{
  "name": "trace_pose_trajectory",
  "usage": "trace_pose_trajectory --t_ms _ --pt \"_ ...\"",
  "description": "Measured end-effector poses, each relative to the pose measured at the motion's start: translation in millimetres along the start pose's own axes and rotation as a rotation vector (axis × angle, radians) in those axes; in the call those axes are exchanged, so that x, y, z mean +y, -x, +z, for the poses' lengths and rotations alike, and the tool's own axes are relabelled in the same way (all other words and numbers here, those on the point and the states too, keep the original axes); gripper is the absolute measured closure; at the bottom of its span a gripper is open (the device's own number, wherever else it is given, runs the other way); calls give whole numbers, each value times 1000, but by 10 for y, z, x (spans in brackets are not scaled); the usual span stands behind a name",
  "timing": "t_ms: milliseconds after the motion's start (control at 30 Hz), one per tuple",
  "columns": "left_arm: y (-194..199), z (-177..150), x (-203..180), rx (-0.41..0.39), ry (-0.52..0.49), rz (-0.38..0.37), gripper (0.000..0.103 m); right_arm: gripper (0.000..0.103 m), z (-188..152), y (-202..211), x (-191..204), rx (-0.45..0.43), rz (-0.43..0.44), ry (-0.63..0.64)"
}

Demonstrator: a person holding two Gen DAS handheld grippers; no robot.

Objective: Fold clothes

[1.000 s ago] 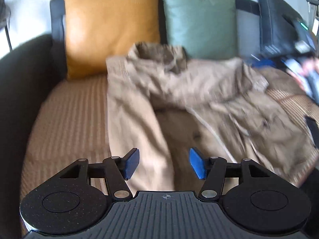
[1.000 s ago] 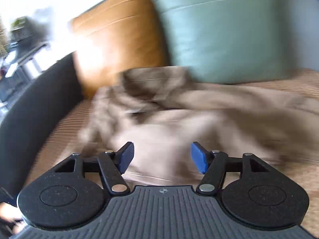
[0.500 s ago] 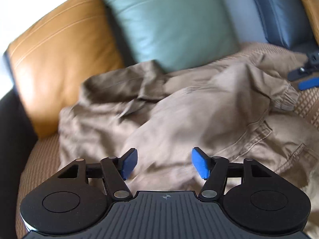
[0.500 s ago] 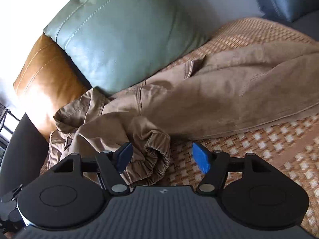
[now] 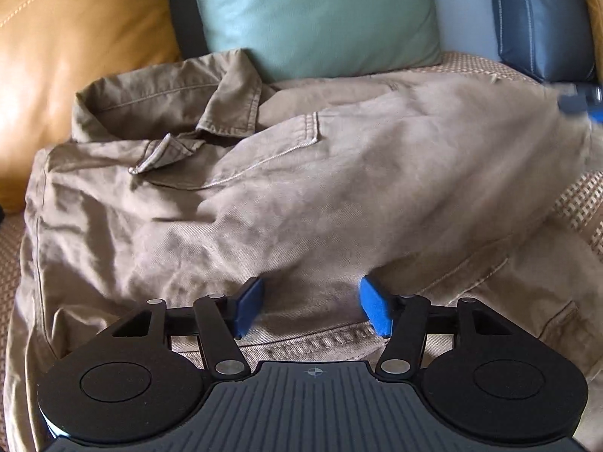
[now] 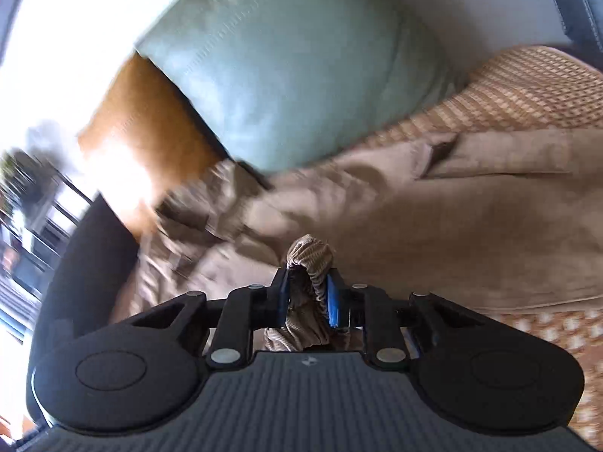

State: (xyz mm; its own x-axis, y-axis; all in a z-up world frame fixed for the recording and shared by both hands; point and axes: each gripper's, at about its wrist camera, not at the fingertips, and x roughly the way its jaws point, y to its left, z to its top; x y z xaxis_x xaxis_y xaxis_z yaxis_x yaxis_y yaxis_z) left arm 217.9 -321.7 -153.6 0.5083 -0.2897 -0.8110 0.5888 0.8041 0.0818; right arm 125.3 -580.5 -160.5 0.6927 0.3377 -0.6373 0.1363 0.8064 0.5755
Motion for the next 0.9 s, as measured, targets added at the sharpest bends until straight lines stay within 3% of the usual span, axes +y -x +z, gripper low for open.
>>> trace_pose_trajectory --t_ms 67,233,333,433,500,567,633,700,900 --pt "60 5 14 4 -4 -24 33 81 -20 -95 -79 80 -48 -45" --pt "321 213 256 -70 116 -93 31 78 -177 -158 -230 93 -61 -102" --pt "228 405 272 -83 136 -52 29 78 -191 -154 -237 84 -63 -103" --pt "-147 456 230 -19 98 36 28 75 -215 -140 -269 73 -53 -111" --pt "-428 382 152 25 59 91 23 71 -234 -131 -310 66 -48 -123" --pt "-442 346 15 4 3 146 25 55 -256 -119 -338 55 -52 -137" --pt "-345 383 25 -2 4 79 26 44 -290 -91 -355 42 -55 -146" --pt "-243 433 69 -33 17 48 26 44 -339 -24 -361 18 -28 -137" --pt "-390 626 103 -56 61 106 24 34 -466 -18 -454 -2 59 -194"
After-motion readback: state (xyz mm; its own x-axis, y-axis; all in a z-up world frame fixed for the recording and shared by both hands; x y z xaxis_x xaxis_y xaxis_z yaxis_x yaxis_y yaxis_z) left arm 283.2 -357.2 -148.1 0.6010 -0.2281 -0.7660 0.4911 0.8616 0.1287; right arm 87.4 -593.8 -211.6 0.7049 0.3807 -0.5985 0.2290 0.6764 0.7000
